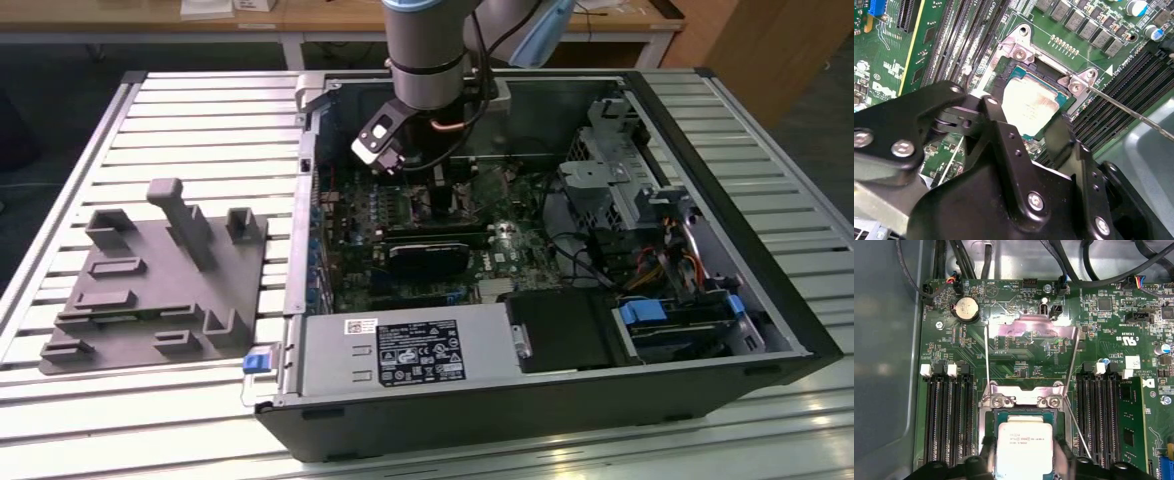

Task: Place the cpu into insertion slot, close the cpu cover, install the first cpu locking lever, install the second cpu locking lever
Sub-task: 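Place the cpu into insertion slot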

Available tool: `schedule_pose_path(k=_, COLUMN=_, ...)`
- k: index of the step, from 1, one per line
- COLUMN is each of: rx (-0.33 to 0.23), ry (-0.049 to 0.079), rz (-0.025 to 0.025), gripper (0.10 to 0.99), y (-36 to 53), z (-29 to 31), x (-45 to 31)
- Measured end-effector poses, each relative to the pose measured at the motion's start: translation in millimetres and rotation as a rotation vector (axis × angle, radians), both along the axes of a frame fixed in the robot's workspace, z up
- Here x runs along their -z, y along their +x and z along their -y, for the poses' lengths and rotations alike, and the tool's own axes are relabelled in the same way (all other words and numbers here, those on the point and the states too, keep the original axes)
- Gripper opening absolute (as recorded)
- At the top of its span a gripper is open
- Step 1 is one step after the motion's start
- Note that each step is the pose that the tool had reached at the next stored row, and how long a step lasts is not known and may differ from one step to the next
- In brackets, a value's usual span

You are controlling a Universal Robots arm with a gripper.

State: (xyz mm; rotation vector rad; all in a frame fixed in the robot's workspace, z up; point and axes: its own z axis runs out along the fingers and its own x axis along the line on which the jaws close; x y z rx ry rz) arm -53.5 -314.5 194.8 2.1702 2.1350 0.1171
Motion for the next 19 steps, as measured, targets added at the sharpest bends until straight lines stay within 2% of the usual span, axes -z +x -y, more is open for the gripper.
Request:
schedule_pose_path(k=1, rx=0.0, ry=0.0, rz=0.0, gripper=0.596, y=0.0, z=0.0, x=0.0)
schedule_pose_path(k=2, rx=0.0, ry=0.0, rz=-0.0001, gripper=0.533, y=0.0, z=0.0, x=0.0)
schedule_pose_path(k=19, rx=-0.017, ry=0.001, rz=0.0004, gripper=0.545, y=0.1, z=-0.1, x=0.2)
